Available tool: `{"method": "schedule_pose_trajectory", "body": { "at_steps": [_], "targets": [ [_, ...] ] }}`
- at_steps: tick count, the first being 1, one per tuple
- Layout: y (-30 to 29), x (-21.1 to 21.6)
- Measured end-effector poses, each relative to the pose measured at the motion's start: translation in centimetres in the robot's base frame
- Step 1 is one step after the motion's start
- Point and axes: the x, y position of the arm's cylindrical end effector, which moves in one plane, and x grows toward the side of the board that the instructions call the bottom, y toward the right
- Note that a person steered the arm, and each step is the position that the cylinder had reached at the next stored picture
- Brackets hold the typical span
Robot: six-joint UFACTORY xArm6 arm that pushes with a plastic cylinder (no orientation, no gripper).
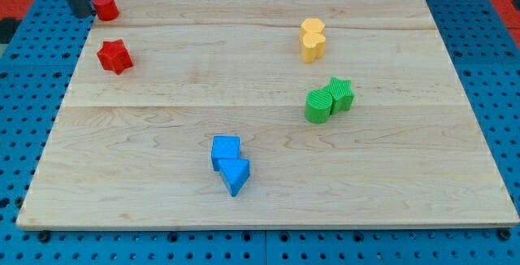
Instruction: Push the red circle towards the top right of the board
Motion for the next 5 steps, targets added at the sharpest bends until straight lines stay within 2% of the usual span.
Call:
{"method": "schedule_pose_trajectory", "body": {
  "at_steps": [1, 2, 3, 4, 5],
  "targets": [
    [4.1, -1.2],
    [8.5, 0.2],
    [5.5, -2.6],
    [6.3, -3.6],
    [13.5, -2.1]
  ]
}}
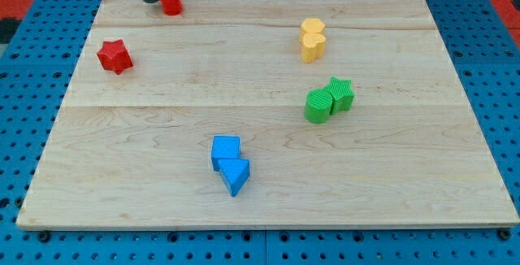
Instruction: Push the red circle towards the top right of the board
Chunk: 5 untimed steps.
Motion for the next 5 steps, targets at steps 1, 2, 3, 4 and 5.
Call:
{"method": "schedule_pose_trajectory", "body": {
  "at_steps": [1, 2, 3, 4, 5],
  "targets": [
    [6.3, 2.2],
    [9.4, 3.2],
    [8.5, 3.6],
    [15.1, 3.6],
    [22.5, 3.6]
  ]
}}
